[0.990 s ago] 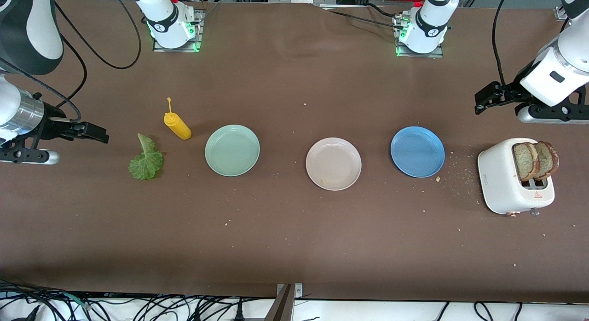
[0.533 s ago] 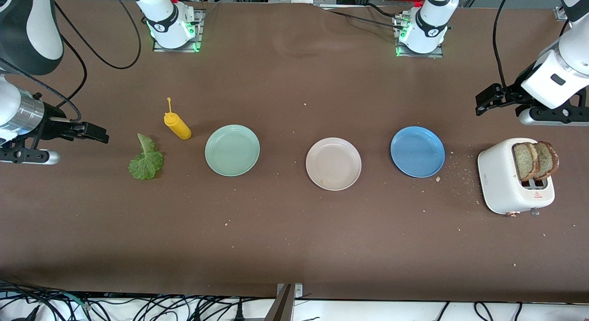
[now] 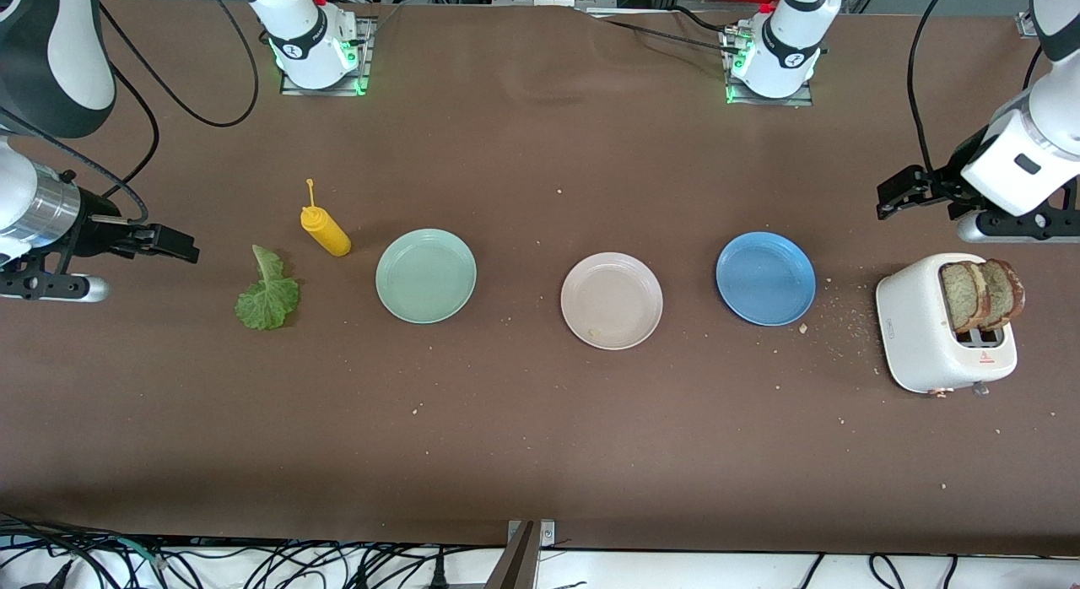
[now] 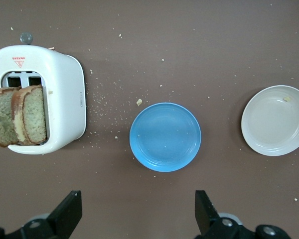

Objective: Make sandwich in beige plate with both arms
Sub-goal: 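Move the left gripper down over the bread slice in the white toaster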

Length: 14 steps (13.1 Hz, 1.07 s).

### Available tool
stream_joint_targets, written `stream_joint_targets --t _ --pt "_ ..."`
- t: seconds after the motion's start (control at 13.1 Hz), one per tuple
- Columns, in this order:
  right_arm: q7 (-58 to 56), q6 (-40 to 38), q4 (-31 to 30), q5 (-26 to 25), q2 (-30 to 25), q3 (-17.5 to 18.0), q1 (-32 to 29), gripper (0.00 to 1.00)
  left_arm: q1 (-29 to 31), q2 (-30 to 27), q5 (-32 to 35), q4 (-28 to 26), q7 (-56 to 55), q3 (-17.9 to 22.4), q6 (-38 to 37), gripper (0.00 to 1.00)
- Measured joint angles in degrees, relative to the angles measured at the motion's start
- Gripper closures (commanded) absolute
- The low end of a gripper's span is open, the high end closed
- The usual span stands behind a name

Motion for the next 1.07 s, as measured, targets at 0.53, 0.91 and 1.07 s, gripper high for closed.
stream_joint_targets --t 0.53,0.91,1.07 --pt "0.0 0.0 0.0 0.0 0.0 0.0 0.0 0.0 1.3 2.1 0.0 0.1 1.5 0.1 0.4 0.0" --pt "0.0 0.0 0.0 0.0 0.0 0.0 0.0 0.0 3.0 2.7 0.1 0.2 2.8 0.1 1.3 0.0" --pt "0.0 0.0 0.0 0.0 0.0 0.0 0.0 0.0 4.3 3.7 1.9 0.2 2.9 0.2 4.2 0.0"
